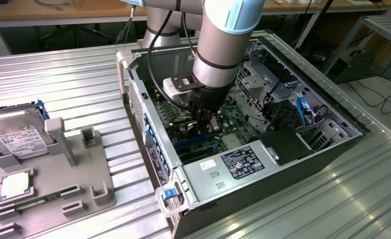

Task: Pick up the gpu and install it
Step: 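Insert the gpu into the slot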

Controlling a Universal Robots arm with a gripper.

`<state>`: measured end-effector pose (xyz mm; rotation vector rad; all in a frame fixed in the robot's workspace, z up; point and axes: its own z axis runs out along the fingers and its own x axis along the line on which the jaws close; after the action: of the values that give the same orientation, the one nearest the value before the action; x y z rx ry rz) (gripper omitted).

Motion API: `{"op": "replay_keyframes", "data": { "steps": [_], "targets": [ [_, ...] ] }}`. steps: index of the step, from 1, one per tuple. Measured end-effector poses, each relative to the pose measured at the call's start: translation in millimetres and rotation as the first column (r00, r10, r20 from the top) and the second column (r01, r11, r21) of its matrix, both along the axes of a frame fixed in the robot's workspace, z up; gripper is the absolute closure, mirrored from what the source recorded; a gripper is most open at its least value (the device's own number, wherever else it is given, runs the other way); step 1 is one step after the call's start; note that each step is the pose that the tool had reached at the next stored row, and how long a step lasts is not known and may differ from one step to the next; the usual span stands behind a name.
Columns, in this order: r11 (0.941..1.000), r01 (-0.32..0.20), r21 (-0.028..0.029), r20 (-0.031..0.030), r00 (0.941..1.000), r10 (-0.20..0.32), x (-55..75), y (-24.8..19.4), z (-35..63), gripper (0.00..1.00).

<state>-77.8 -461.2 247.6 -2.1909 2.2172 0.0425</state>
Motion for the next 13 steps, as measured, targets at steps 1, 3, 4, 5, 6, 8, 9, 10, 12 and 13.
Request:
{"op": "replay_keyframes", "data": {
  "steps": [1,3,4,5,6,8,9,10,12,13],
  "targets": [
    [1.0000,0.000,0.0000,-0.0005,1.0000,0.000,0.0,0.0,-0.2,0.72],
    [1.0000,0.000,0.0001,-0.0014,1.0000,0.000,0.0,0.1,-0.5,0.72],
    [1.0000,0.001,0.0001,-0.0021,1.0000,-0.001,0.0,0.1,-0.6,0.72],
    [1.0000,0.001,0.0000,-0.0023,1.0000,-0.001,0.0,0.1,-0.8,0.72],
    [1.0000,0.001,0.0001,-0.0029,1.0000,-0.001,0.0,0.2,-1.1,0.72],
    [1.0000,0.001,0.0002,-0.0033,1.0000,-0.001,0.0,0.2,-1.7,0.72],
    [1.0000,0.001,0.0001,-0.0034,1.0000,-0.001,0.0,0.2,-1.8,0.72],
    [1.0000,0.001,0.0000,-0.0035,1.0000,-0.001,0.0,0.2,-1.8,0.72],
    [1.0000,0.001,0.0002,-0.0033,1.0000,-0.001,0.0,0.9,-2.2,0.72],
    [1.0000,0.001,0.0001,-0.0034,1.0000,-0.001,0.0,1.3,-2.3,0.72]
  ]
}}
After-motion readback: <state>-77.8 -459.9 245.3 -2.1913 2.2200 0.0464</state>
